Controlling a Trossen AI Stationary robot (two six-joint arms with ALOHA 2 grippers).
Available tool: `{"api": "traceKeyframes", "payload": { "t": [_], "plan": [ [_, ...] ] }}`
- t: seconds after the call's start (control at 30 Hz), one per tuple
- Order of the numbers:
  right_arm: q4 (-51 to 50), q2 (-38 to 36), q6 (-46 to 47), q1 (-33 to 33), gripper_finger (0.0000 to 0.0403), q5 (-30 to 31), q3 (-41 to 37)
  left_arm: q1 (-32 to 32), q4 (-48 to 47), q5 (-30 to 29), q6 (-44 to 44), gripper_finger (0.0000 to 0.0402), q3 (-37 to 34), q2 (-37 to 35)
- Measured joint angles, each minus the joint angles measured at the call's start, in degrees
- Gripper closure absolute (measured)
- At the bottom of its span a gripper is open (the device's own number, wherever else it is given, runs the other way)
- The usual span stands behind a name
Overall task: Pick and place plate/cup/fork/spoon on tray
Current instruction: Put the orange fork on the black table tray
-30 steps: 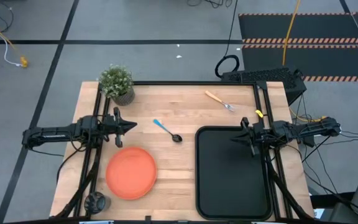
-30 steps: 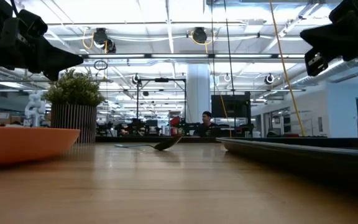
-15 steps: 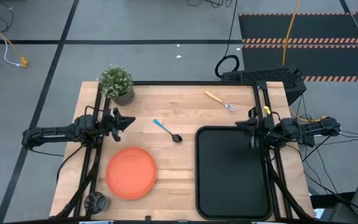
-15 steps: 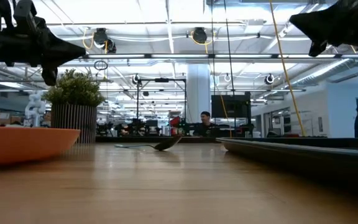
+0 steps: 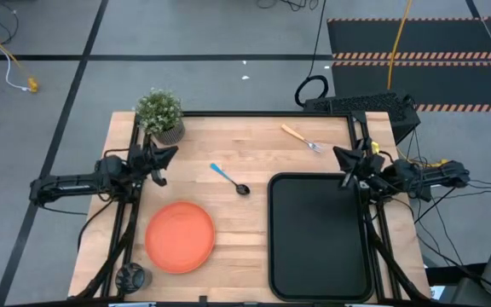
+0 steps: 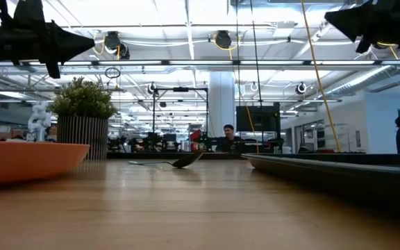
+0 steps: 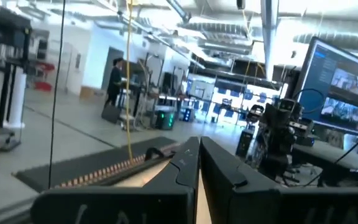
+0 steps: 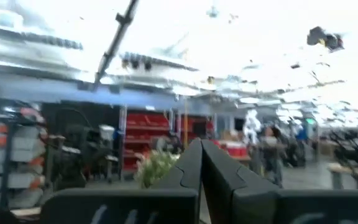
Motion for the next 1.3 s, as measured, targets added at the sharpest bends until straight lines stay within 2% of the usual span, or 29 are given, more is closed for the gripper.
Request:
{"api": "traceKeyframes", "payload": {
  "t": [0.17, 0.27, 0.33, 0.5, 0.57, 0.77, 0.87, 1.0, 1.1, 1.17, 1.3],
  "plan": [
    [11.1, 4.9, -1.5, -1.4, 0.0403, -4.7, 0.0, 0.0, 5.5, 0.7, 2.0, 0.0385, 0.0, 2.9],
    [16.8, 9.8, -1.7, -2.3, 0.0402, -10.4, 1.2, 0.0, 11.7, 3.7, 4.4, 0.0384, 0.0, 5.7],
    [15.9, 13.4, -1.7, -2.6, 0.0398, -13.3, 2.9, 0.0, 14.1, 6.2, 5.9, 0.0384, 1.2, 7.8],
    [11.7, 24.2, -1.5, -2.6, 0.0366, -13.9, 13.3, 0.0, 13.5, 10.1, 8.1, 0.036, 9.1, 14.2],
    [6.9, 29.1, -0.7, -2.6, 0.0345, -13.8, 19.4, 0.0, 12.0, 11.3, 9.6, 0.0341, 13.5, 17.6],
    [-17.4, 46.1, 6.2, -2.6, 0.0277, -13.4, 40.9, -0.1, 4.1, 11.7, 12.4, 0.0286, 29.4, 28.9],
    [-30.1, 55.2, 9.9, -2.8, 0.0253, -13.4, 52.5, 0.0, -6.5, 11.1, 14.5, 0.0261, 37.3, 34.4],
    [-48.5, 67.1, 15.0, -4.0, 0.0238, -13.5, 66.6, 0.0, -27.9, 9.1, 12.5, 0.0233, 46.5, 41.0],
    [-56.6, 74.7, 17.9, -5.2, 0.0237, -13.6, 73.4, 0.0, -38.1, 9.0, 9.7, 0.0219, 49.0, 44.5],
    [-58.8, 78.7, 19.3, -6.1, 0.0237, -14.4, 75.1, 0.0, -40.1, 9.0, 7.9, 0.0216, 48.6, 45.7],
    [-59.8, 85.7, 22.2, -8.9, 0.0236, -20.0, 75.3, 0.0, -42.9, 9.0, 7.5, 0.0215, 45.9, 48.3]
  ]
}}
